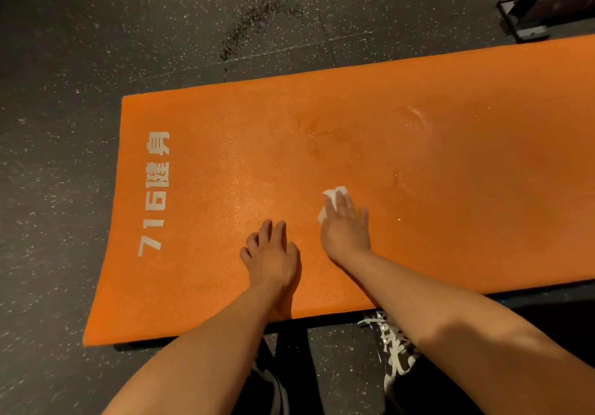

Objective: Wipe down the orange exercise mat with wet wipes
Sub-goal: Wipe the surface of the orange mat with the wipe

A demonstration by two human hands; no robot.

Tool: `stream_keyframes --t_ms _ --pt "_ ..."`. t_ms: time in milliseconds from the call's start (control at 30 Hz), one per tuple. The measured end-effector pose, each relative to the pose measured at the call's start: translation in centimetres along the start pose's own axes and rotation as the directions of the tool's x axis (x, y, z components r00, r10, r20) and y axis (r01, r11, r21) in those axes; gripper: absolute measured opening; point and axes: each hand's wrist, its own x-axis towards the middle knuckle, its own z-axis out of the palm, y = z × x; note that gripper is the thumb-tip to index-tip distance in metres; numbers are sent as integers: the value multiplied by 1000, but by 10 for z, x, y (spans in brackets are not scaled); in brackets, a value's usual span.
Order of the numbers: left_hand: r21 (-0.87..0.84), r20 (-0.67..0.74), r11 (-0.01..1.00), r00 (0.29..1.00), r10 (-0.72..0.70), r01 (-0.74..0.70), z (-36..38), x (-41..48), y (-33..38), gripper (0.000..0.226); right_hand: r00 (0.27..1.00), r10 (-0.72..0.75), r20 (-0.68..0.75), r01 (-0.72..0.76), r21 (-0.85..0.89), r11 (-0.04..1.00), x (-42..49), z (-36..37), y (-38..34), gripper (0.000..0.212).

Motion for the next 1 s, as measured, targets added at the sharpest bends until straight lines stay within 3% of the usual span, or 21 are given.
stream_keyframes --t_ms 100,267,333,533,600,700,767,800,933,1000 --pt "-4 -9 1000 1000 13 -13 3 0 -2 53 997 74 15 -74 37 997 8 -2 -5 64" --pt "-9 -37 999 999 30 -30 2 2 -4 49 947 -300 114 304 -16 953 3 14 -38 58" --pt "-1 -33 999 999 38 -38 2 2 -5 49 927 -356 120 363 -45 931 6 12 -31 57" --pt "17 -13 999 999 46 -46 2 -1 -7 51 1000 -5 3 5 -11 1000 4 7 -12 63" --pt "-14 -11 999 999 36 -37 5 -2 -7 51 993 -106 55 107 -5 994 -6 12 -26 62" --pt "-49 -18 998 1000 25 -26 7 -2 -10 52 917 -376 132 384 -46 922 -17 20 -39 56" --pt "-51 -14 998 999 29 -30 5 -2 -12 53 893 -431 132 443 -81 893 -12 18 -33 56" --pt "-45 -10 998 999 35 -36 4 -2 -12 53 910 -400 110 410 -97 907 -8 15 -28 59" --pt "-11 -3 998 998 62 -62 1 -6 -12 53 998 -51 33 52 -57 997 3 6 -16 67" --pt "-6 -7 998 998 59 -59 1 -6 -11 54 997 -67 36 67 2 998 -2 9 -25 69"
